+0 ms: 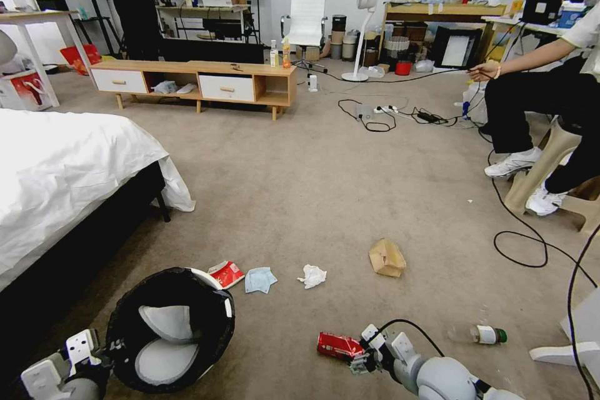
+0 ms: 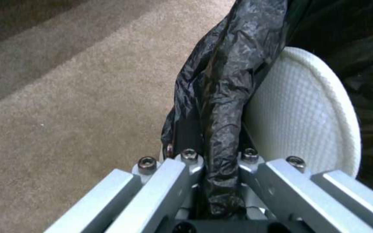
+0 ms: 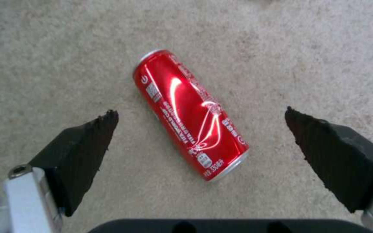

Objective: Pick up the trash bin and place the garbage on the floor into it.

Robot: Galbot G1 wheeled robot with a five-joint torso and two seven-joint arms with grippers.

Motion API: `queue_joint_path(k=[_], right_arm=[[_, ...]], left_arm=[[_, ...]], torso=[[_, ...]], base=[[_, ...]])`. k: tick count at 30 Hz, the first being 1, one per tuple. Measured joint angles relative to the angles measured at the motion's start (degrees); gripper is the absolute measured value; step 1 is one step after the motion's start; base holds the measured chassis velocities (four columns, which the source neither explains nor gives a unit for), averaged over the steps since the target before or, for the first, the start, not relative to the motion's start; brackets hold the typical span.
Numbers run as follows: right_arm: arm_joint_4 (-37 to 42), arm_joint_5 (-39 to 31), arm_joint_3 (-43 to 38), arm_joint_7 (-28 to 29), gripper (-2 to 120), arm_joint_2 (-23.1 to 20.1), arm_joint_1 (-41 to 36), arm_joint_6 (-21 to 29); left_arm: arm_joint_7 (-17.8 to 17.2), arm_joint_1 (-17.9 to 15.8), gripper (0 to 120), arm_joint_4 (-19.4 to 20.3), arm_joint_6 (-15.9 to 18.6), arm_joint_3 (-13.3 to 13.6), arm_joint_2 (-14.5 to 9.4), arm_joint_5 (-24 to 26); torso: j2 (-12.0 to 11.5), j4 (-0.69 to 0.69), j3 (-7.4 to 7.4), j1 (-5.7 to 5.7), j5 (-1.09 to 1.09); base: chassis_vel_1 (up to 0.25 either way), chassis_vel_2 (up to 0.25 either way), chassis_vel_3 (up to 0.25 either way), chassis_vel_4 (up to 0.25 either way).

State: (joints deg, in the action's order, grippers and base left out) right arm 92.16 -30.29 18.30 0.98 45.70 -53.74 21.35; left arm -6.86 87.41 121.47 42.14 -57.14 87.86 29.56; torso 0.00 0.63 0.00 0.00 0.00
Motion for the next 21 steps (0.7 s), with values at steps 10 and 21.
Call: queue_joint_path(k=[10, 21], right_arm=[[-5.33, 1.03, 1.76, -1.27, 99, 2.20, 1.94, -1.99], [-9.73, 1.98, 3.39, -2.09, 99, 4.28, 3.64, -3.85]], left_arm=[[0.12, 0.20, 2, -0.08, 0.00, -0.59, -0.08, -0.03], [0.16, 0.60, 2, -0.10, 0.00, -0.74, -0.08, -0.09]], torso=[[0.00, 0.00, 0.00, 0.00, 0.00], [0.00, 0.00, 0.00, 0.00, 0.00]], base=[[0.000, 0.000, 0.000, 0.000], [0.000, 0.000, 0.000, 0.000]])
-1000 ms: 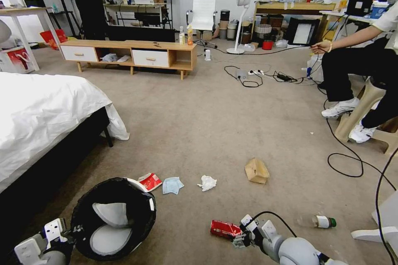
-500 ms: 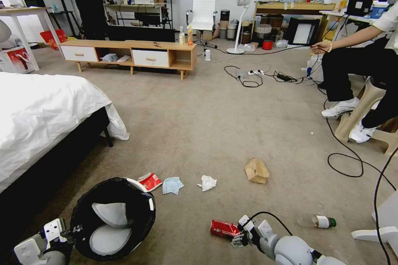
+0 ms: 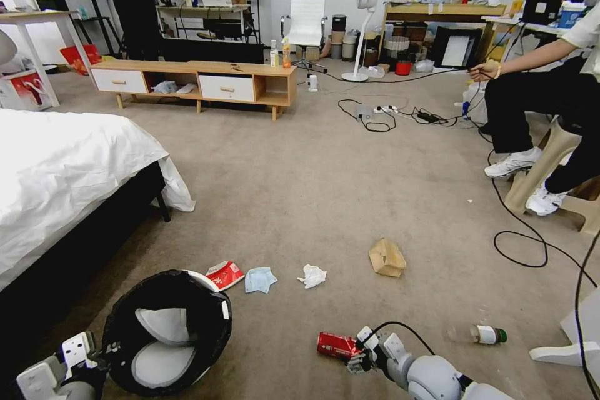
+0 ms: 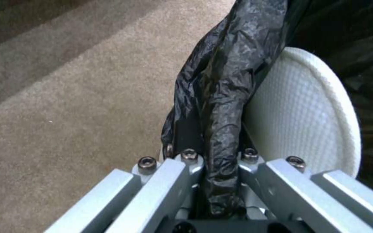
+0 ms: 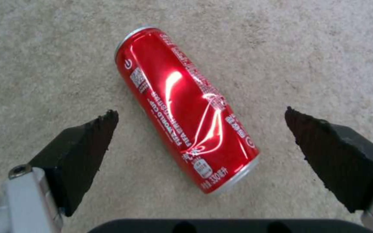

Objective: Pick up the trash bin and place the garbage on the floor into it.

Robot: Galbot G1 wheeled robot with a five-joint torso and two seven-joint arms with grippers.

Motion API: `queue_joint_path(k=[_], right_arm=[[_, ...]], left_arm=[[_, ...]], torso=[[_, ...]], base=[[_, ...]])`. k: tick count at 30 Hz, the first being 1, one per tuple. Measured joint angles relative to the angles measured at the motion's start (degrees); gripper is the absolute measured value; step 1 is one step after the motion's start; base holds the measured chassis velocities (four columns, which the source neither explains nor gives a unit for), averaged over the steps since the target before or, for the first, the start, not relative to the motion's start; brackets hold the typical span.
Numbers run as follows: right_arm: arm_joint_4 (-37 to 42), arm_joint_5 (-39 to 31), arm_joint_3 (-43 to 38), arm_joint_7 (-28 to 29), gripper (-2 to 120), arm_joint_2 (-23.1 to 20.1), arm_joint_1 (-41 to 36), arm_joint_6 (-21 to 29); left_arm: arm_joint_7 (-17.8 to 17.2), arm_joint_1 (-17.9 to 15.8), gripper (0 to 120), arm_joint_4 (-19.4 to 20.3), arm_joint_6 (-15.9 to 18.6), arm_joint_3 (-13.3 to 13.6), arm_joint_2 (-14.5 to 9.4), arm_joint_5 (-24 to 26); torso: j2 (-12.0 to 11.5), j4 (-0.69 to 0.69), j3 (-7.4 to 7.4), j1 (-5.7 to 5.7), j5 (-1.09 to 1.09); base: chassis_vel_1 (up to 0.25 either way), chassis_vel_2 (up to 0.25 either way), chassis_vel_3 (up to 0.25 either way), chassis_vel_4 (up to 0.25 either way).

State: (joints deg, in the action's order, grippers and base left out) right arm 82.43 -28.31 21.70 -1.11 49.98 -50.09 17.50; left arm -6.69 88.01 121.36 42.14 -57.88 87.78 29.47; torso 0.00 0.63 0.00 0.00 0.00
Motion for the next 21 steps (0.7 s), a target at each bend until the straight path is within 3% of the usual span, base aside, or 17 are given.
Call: queue_joint_path(k=[21], right_arm=[[-5.27, 1.00, 1.75, -1.38, 99, 2.89, 2.67, -2.45]], left_arm=[[0.14, 0.42, 2, 0.13, 0.00, -0.42, 0.15, -0.27]], torso=[[0.00, 0.00, 0.00, 0.00, 0.00]], base=[[0.000, 0.000, 0.000, 0.000]])
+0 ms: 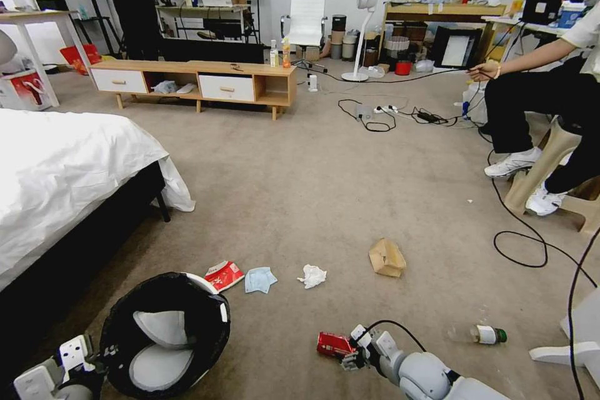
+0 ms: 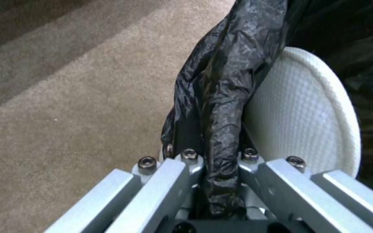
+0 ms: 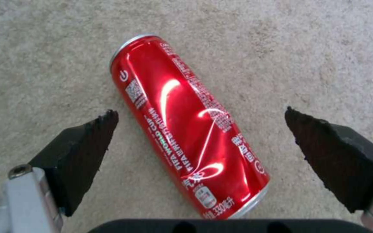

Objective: Pick up the trash bin and place the garbage on the floor into it.

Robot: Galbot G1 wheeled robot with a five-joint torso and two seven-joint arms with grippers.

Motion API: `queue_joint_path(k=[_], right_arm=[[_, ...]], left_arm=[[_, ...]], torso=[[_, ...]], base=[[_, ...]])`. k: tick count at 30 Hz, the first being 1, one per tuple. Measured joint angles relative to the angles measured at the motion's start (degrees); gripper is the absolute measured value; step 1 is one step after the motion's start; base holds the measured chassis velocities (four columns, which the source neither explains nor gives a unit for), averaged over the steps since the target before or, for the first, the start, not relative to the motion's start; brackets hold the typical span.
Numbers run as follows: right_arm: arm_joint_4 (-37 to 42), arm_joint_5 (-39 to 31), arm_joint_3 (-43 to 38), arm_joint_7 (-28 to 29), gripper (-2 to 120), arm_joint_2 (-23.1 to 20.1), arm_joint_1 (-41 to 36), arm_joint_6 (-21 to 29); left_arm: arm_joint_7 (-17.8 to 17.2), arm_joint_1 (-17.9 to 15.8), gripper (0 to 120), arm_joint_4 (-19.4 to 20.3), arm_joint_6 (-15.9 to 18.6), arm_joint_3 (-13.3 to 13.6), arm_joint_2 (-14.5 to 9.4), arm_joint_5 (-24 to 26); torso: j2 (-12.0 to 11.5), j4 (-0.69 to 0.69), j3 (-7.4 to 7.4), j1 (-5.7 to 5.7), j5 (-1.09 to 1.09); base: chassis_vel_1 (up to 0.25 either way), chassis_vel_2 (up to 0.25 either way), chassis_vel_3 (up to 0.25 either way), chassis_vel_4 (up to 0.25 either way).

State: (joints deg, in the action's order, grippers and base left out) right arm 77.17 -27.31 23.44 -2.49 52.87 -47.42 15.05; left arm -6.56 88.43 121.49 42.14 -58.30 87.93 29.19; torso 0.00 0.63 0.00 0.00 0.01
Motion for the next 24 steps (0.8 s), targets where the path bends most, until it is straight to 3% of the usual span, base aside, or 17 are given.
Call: queue_joint_path(k=[24], right_arm=[[-7.08, 1.46, 1.76, -1.42, 99, 3.43, 1.70, -2.59]], left_arm=[[0.12, 0.54, 2, 0.22, 0.00, -0.81, 0.13, 0.05]], torso=[[0.00, 0.00, 0.00, 0.00, -0.01]], base=[[0.000, 0.000, 0.000, 0.000]])
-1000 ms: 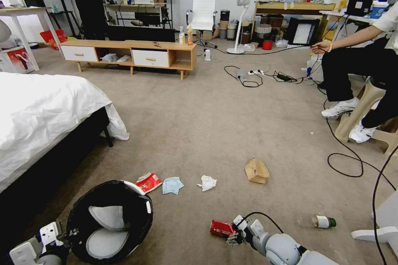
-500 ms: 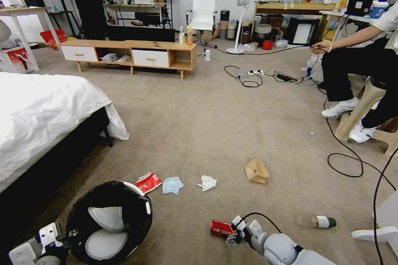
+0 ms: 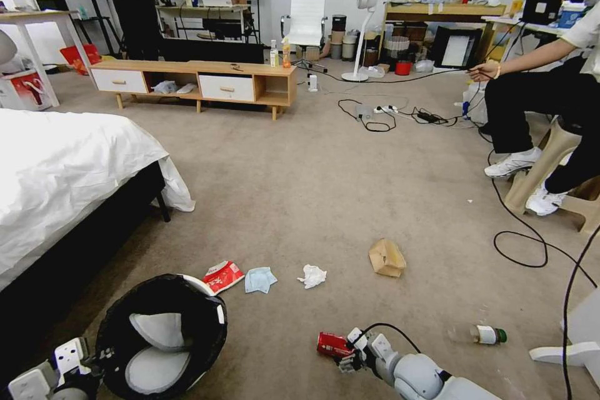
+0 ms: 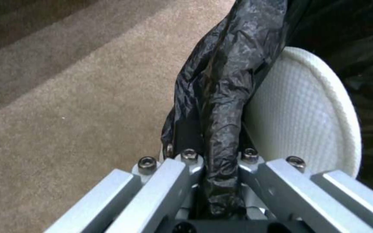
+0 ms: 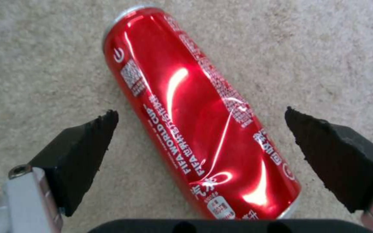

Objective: Pick up the trash bin and place the garbage on the floor into it.

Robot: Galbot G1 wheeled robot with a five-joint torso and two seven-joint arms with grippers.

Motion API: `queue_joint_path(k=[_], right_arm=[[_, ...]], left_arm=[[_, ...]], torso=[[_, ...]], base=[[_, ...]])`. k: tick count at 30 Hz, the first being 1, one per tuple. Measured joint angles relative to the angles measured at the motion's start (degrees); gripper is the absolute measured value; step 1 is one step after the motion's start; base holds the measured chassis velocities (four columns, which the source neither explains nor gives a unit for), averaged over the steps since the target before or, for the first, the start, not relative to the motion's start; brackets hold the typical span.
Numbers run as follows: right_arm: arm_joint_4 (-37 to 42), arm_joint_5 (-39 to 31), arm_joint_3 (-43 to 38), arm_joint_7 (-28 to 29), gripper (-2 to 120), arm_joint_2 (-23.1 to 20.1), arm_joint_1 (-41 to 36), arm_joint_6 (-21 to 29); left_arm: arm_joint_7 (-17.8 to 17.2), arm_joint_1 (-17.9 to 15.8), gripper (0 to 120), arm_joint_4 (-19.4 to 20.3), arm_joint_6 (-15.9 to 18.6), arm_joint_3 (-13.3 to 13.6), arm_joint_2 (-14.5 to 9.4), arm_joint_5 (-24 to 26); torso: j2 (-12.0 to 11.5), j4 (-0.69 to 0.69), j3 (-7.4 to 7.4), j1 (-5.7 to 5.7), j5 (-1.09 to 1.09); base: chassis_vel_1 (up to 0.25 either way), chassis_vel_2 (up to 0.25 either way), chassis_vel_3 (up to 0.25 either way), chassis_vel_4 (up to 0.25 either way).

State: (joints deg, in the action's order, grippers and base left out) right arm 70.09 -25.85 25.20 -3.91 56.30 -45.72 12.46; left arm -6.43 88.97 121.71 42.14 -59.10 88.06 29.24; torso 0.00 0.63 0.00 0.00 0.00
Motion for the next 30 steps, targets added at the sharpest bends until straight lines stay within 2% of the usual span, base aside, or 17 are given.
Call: queue_joint_path(k=[18, 24, 30], right_arm=[[-5.23, 1.64, 0.02, -1.37, 99, 1.87, 0.58, -2.20], [-6.85, 2.28, 0.07, -1.61, 88, 2.70, 0.67, -2.69], [-7.92, 2.50, 0.20, -1.82, 88, 3.42, 1.05, -2.86]], left_arm=[[0.23, 0.00, 2, -0.49, 0.00, 0.30, 0.07, -0.37], [0.40, -0.06, 2, -0.84, 0.00, 0.44, 0.04, -0.56], [0.45, -0.07, 2, -0.93, 0.00, 0.51, 0.02, -0.62]], torso=[[0.00, 0.00, 0.00, 0.00, 0.00], [0.00, 0.00, 0.00, 0.00, 0.00], [0.00, 0.00, 0.00, 0.00, 0.01]], base=[[0.000, 0.000, 0.000, 0.000], [0.000, 0.000, 0.000, 0.000], [0.000, 0.000, 0.000, 0.000]])
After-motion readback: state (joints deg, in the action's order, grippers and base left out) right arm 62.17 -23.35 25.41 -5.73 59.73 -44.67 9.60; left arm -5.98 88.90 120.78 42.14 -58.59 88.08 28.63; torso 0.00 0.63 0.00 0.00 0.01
